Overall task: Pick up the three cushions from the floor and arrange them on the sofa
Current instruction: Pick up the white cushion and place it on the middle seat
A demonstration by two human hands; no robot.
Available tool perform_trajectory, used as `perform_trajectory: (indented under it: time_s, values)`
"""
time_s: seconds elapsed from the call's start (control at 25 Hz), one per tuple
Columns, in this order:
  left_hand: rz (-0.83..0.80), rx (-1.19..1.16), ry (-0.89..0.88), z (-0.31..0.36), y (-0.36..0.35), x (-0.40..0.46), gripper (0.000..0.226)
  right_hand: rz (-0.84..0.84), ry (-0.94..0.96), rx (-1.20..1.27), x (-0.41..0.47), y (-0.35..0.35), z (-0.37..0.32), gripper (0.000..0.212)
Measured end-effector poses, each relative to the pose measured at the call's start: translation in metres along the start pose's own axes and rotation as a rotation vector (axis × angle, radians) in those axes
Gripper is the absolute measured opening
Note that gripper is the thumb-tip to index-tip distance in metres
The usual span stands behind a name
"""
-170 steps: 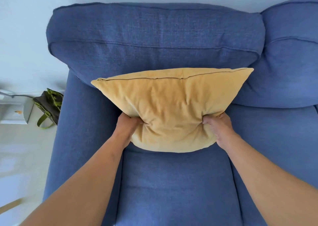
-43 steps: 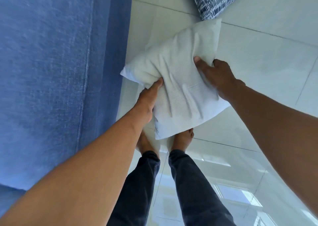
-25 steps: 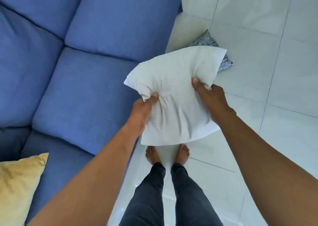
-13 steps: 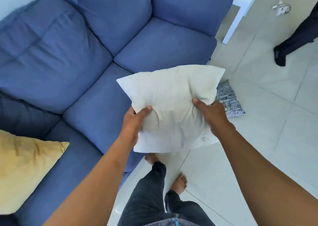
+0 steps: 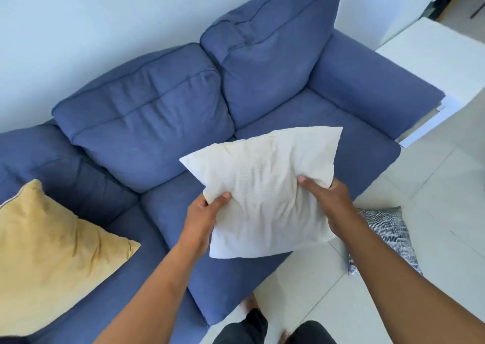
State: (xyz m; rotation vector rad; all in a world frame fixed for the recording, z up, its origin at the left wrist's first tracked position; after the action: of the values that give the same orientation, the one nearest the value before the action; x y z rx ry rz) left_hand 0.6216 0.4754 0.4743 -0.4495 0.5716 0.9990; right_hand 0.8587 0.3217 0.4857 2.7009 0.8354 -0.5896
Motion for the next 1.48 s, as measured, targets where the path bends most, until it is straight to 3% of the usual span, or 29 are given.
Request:
perform_trajectory:
  time_s: [0.16,0.36,0.68,0.84,1.08,1.32,1.48]
  values:
    - [0.062,-0.068,-0.024,0.034,0.033,0.025,0.030,-0.137,0.045,0.030,0.036,-0.052,-0.033,0.038]
    - [0.228,-0.119,-0.035,0.050,0.064,0.047,0.034,-0.265,0.021,-0.056,0.092,-0.118,-0.050,0.025]
    - [0.544,-0.239,0.010,0.031,0.083,0.091,0.022,-0.493,-0.018,-0.224,0.168,-0.195,-0.046,0.018]
    - [0.635,-0.229,0.023,0.025,0.096,0.121,0.027,-0.522,-0.027,-0.264,0.200,-0.226,-0.035,0.016]
    - [0.630,-0.228,-0.001,0.034,0.126,0.185,0.041,-0.502,-0.012,-0.201,0.251,-0.282,-0.023,0.026]
    - [0.589,-0.234,0.131,0.025,0.142,0.230,0.045,-0.473,-0.113,-0.391,0.289,-0.320,0.009,0.036]
    - [0.689,-0.337,0.073,0.044,0.169,0.234,0.041,-0.413,0.017,-0.304,0.299,-0.327,-0.019,0.040]
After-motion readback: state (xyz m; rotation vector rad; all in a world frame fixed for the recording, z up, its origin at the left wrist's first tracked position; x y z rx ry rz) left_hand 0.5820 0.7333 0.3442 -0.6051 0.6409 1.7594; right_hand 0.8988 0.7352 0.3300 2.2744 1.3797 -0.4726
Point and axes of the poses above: each hand's wrist, its own x-axis towards the middle knuckle, its own y-axis out of the back of the hand, z = x × y, the point moved 2 cm from there along x, towards the middle knuckle, and after that the axes turned 4 degrees about y, right-handed, at the moved point
